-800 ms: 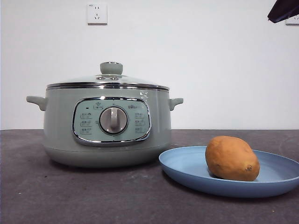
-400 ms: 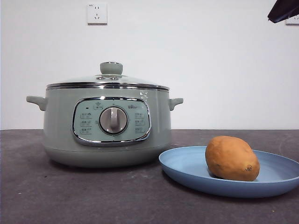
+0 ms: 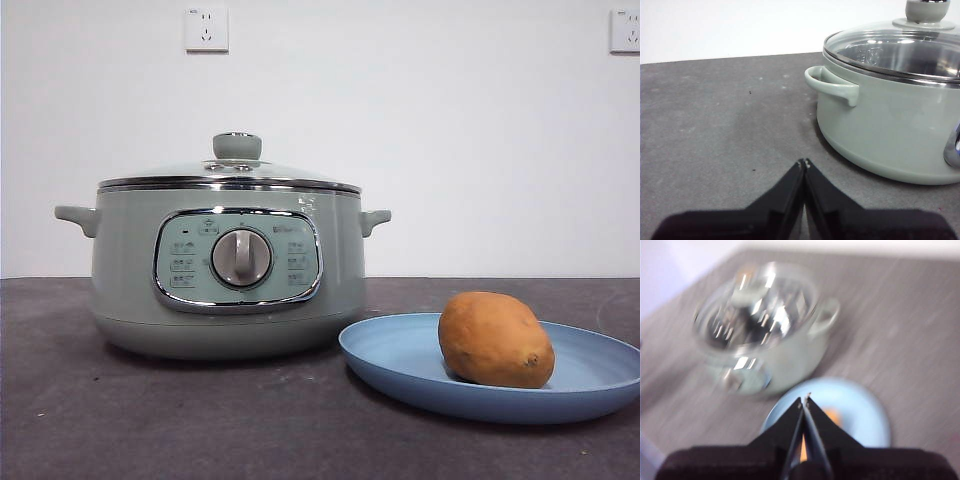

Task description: Take the potato out from the steamer,put the potato on the plate,close the lid

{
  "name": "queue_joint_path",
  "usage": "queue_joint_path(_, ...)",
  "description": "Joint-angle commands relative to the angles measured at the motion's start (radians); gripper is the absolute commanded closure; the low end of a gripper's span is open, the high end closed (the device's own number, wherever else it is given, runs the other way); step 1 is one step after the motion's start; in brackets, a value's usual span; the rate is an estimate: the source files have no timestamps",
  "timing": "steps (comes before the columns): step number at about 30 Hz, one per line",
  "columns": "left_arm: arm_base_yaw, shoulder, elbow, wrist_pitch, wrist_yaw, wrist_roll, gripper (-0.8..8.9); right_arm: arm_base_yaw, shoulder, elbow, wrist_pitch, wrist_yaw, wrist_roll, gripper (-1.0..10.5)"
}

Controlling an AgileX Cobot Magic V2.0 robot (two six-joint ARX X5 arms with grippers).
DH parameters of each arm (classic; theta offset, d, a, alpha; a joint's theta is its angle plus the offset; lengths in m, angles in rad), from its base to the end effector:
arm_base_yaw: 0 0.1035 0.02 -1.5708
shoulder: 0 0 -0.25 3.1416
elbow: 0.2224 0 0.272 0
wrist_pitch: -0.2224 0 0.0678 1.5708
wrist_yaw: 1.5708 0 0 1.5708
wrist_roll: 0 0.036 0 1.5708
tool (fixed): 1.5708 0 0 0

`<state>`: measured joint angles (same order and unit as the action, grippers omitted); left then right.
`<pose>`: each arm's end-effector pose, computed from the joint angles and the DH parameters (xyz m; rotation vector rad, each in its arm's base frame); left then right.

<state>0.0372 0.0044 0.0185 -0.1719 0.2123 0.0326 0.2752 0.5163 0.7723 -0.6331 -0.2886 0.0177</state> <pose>0.1363 -0.0025 0.1521 0.0128 0.1539 -0.1773 0.1312 0.0477 0.3145 0.0196 0.3870 0.5536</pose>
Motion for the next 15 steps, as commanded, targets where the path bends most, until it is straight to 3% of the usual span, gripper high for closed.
queue_joint_path(1,0.003,-0.003,-0.016,0.000,-0.002,-0.007,8.17,-0.087,-0.078,-0.080,0.075,0.006,-0.019,9.5)
queue_joint_path(5,0.003,-0.003,-0.015,0.000,-0.001,-0.006,8.17,-0.181,-0.203,-0.252,0.261,0.006,-0.009,9.5)
queue_joint_path(10,0.003,-0.003,-0.016,0.000,-0.002,-0.006,8.17,-0.216,-0.335,-0.461,0.409,0.017,0.020,9.5)
queue_joint_path(15,0.003,-0.003,-0.016,0.000,-0.001,-0.006,8.17,-0.216,-0.419,-0.608,0.483,0.114,0.077,9.5)
